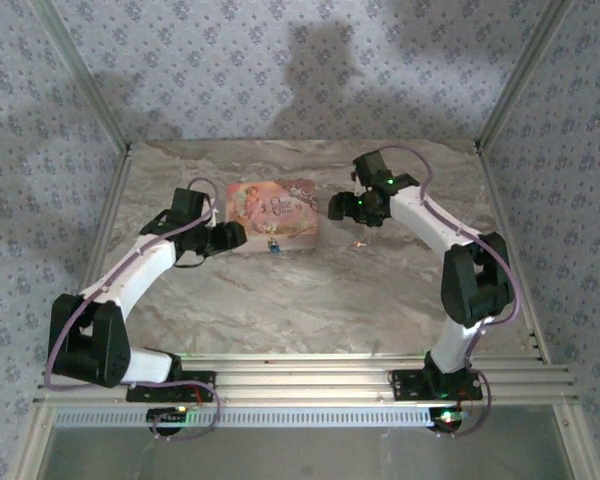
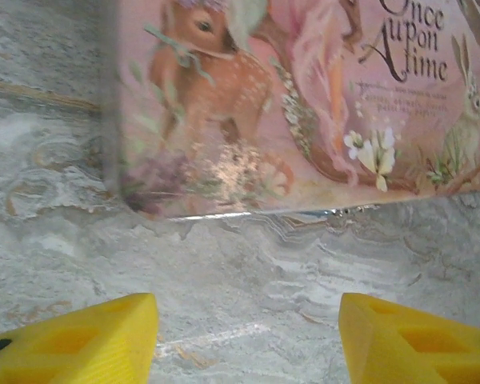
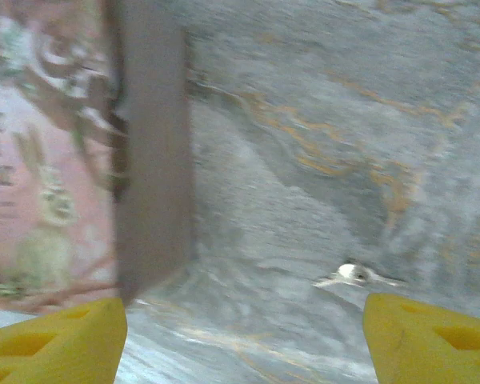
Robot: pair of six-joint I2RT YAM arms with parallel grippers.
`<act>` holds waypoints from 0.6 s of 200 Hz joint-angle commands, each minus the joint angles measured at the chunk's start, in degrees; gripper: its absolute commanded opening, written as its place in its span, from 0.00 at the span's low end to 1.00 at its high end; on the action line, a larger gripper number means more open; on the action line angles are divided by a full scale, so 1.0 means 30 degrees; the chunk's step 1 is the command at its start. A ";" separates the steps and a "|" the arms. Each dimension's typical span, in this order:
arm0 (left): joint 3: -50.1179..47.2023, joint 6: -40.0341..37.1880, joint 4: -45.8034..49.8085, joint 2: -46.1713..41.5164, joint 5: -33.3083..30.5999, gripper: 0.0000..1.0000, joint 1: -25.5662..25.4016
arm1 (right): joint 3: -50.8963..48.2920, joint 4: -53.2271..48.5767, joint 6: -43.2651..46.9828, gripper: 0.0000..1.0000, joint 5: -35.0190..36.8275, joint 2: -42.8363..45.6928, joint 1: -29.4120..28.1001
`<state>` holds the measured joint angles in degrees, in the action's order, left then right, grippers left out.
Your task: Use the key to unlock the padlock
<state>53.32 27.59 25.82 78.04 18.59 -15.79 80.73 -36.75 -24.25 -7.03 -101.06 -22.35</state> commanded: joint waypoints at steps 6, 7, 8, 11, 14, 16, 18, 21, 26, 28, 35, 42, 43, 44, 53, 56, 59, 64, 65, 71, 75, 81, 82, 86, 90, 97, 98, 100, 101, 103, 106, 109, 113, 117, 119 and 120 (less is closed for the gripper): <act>0.0211 -0.0438 0.0415 -0.0167 -0.0483 0.62 -0.0874 | 0.0123 -0.3217 0.3032 0.72 0.2000 -0.1354 0.0244; 0.0228 -0.0438 0.0415 -0.0170 -0.0483 0.62 -0.0896 | 0.0171 -0.3276 0.3112 0.72 0.2069 -0.1427 0.0228; 0.0236 -0.0438 0.0401 -0.0157 -0.0483 0.62 -0.0921 | 0.0225 -0.3350 0.3180 0.72 0.2132 -0.1508 0.0235; 0.0258 -0.0438 0.0410 -0.0120 -0.0506 0.62 -0.0988 | 0.0356 -0.3535 0.3417 0.71 0.2309 -0.1703 0.0234; 0.0246 -0.0438 0.0393 -0.0090 -0.0512 0.62 -0.1040 | 0.0478 -0.3675 0.3688 0.69 0.2540 -0.1896 0.0216; 0.0259 -0.0424 0.0395 -0.0109 -0.0520 0.62 -0.1073 | 0.0562 -0.3779 0.3864 0.68 0.2677 -0.2017 0.0199; 0.0248 -0.0420 0.0410 -0.0091 -0.0529 0.62 -0.1103 | 0.0664 -0.3886 0.4040 0.68 0.2785 -0.2127 0.0151; 0.0245 -0.0410 0.0404 -0.0064 -0.0530 0.62 -0.1135 | 0.0795 -0.4023 0.4282 0.66 0.2965 -0.2318 0.0136; 0.0252 -0.0409 0.0408 -0.0066 -0.0561 0.62 -0.1179 | 0.0994 -0.4205 0.4672 0.63 0.3229 -0.2585 0.0100; 0.0246 -0.0409 0.0414 -0.0037 -0.0547 0.62 -0.1203 | 0.1065 -0.4263 0.4821 0.62 0.3311 -0.2680 0.0068; 0.0186 -0.0380 0.0408 -0.0055 -0.0579 0.62 -0.1240 | 0.1328 -0.4367 0.5271 0.59 0.3565 -0.3032 0.0027; 0.0159 -0.0380 0.0406 -0.0079 -0.0615 0.62 -0.1262 | 0.1594 -0.4448 0.5681 0.57 0.3703 -0.3348 -0.0001; 0.0143 -0.0380 0.0411 -0.0097 -0.0623 0.62 -0.1266 | 0.1639 -0.4448 0.5740 0.56 0.3711 -0.3406 -0.0011; 0.0135 -0.0380 0.0428 -0.0091 -0.0612 0.62 -0.1267 | 0.1676 -0.4463 0.5798 0.56 0.3715 -0.3464 -0.0016; 0.0098 -0.0380 0.0461 -0.0134 -0.0630 0.62 -0.1269 | 0.2099 -0.4565 0.6247 0.53 0.3700 -0.3932 0.0001; 0.0072 -0.0380 0.0483 -0.0154 -0.0670 0.62 -0.1269 | 0.2256 -0.4628 0.6374 0.52 0.3669 -0.4086 -0.0004; 0.0069 -0.0405 0.0501 -0.0175 -0.0675 0.62 -0.1269 | 0.2404 -0.4650 0.6482 0.51 0.3662 -0.4255 -0.0019; 0.0040 -0.0411 0.0550 -0.0201 -0.0734 0.62 -0.1269 | 0.2684 -0.4739 0.6684 0.50 0.3662 -0.4519 -0.0040; 0.0040 -0.0425 0.0556 -0.0202 -0.0741 0.62 -0.1269 | 0.2741 -0.4769 0.6724 0.50 0.3661 -0.4577 -0.0045; 0.0039 -0.0460 0.0634 -0.0232 -0.0787 0.62 -0.1271 | 0.3062 -0.4848 0.6960 0.49 0.3677 -0.4885 -0.0049; 0.0039 -0.0493 0.0687 -0.0285 -0.0852 0.62 -0.1269 | 0.3246 -0.4918 0.7103 0.49 0.3669 -0.5076 -0.0078; 0.0041 -0.0548 0.0783 -0.0312 -0.0908 0.62 -0.1269 | 0.3510 -0.5041 0.7335 0.48 0.3639 -0.5386 -0.0175; 0.0040 -0.0552 0.0804 -0.0301 -0.0916 0.62 -0.1269 | 0.3549 -0.5067 0.7372 0.47 0.3635 -0.5435 -0.0186; 0.0039 -0.0583 0.0832 -0.0319 -0.0981 0.62 -0.1269 | 0.3718 -0.5128 0.7495 0.47 0.3635 -0.5639 -0.0222; 0.0039 -0.0610 0.0879 -0.0357 -0.0996 0.62 -0.1269 | 0.3877 -0.5221 0.7640 0.46 0.3571 -0.5809 -0.0253; 0.0031 -0.0640 0.0934 -0.0373 -0.1073 0.62 -0.1262 | 0.4139 -0.5419 0.7849 0.45 0.3409 -0.6135 -0.0310; 0.0035 -0.0642 0.0938 -0.0361 -0.1071 0.62 -0.1266 | 0.4171 -0.5432 0.7878 0.44 0.3388 -0.6176 -0.0312; 0.0016 -0.0643 0.0956 -0.0352 -0.1092 0.62 -0.1268 | 0.4232 -0.5493 0.7937 0.44 0.3373 -0.6266 -0.0299; 0.0028 -0.0643 0.0964 -0.0365 -0.1095 0.62 -0.1269 | 0.4277 -0.5512 0.7952 0.44 0.3370 -0.6315 -0.0292; 0.0036 -0.0658 0.0970 -0.0353 -0.1098 0.62 -0.1269 | 0.4346 -0.5564 0.7985 0.44 0.3368 -0.6373 -0.0316; 0.0039 -0.0671 0.0961 -0.0368 -0.1099 0.62 -0.1269 | 0.4434 -0.5635 0.8020 0.43 0.3302 -0.6497 -0.0340; 0.0054 -0.0680 0.0996 -0.0374 -0.1124 0.62 -0.1255 | 0.4485 -0.5725 0.8072 0.42 0.3261 -0.6596 -0.0343; 0.0086 -0.0699 0.1001 -0.0373 -0.1132 0.62 -0.1268 | 0.4564 -0.5810 0.8105 0.42 0.3226 -0.6715 -0.0343; 0.0071 -0.0702 0.1027 -0.0347 -0.1167 0.62 -0.1269 | 0.4605 -0.5868 0.8162 0.41 0.3179 -0.6792 -0.0343; 0.0084 -0.0702 0.1030 -0.0327 -0.1167 0.62 -0.1269 | 0.4612 -0.5880 0.8191 0.41 0.3152 -0.6830 -0.0343; 0.0091 -0.0702 0.1030 -0.0323 -0.1177 0.62 -0.1269 | 0.4613 -0.5882 0.8210 0.41 0.3143 -0.6860 -0.0343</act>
<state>53.30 26.79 27.09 78.04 16.16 -19.31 92.44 -50.15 -3.33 2.39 -119.13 -22.92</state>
